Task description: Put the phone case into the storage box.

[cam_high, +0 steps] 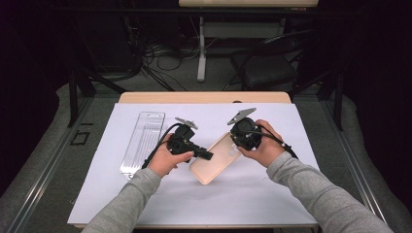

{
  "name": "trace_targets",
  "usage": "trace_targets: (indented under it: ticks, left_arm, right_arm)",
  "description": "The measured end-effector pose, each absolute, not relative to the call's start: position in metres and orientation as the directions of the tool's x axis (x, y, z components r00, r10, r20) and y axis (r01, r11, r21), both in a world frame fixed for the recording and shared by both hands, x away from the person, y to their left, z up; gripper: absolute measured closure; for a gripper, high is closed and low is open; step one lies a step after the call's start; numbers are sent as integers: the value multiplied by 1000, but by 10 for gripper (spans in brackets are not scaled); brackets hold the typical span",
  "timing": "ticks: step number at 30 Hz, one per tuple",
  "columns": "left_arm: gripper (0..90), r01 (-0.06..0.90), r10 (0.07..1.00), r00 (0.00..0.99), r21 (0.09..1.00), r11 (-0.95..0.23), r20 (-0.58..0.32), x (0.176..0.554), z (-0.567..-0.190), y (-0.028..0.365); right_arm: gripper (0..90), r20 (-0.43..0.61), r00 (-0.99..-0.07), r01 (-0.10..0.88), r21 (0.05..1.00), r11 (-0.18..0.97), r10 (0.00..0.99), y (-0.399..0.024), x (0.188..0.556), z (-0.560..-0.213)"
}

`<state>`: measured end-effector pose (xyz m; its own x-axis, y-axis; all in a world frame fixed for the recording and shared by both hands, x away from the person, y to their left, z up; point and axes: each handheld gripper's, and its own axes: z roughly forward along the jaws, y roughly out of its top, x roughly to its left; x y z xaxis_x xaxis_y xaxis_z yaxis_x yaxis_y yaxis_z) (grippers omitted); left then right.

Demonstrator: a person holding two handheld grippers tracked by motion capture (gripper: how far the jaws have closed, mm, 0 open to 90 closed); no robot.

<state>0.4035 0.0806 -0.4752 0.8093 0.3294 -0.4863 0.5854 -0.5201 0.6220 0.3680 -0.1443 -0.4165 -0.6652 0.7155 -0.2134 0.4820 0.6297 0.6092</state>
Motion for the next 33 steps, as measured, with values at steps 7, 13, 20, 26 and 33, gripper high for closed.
trace_targets:
  ticks: [7,13,20,26,33]
  left_arm:
    - [805,584,332,811,626,-517,-481,403,-475,81]
    - [806,584,332,811,628,-515,-482,403,-475,81]
    - [806,587,331,809,630,-509,-487,404,-475,82]
    - [806,590,342,807,633,-501,-482,405,-474,83]
    - [805,588,347,809,650,-480,-475,406,-472,88]
  right_arm:
    - [852,-212,-664,482,611,628,717,-144,368,-417]
    - [844,-201,-666,488,611,623,719,-145,369,-416]
    - [786,-179,-674,490,618,615,717,-146,370,-415]
    - [727,-171,-684,480,627,614,709,-146,369,-413]
    - [645,-168,-687,467,643,607,707,-147,369,-410]
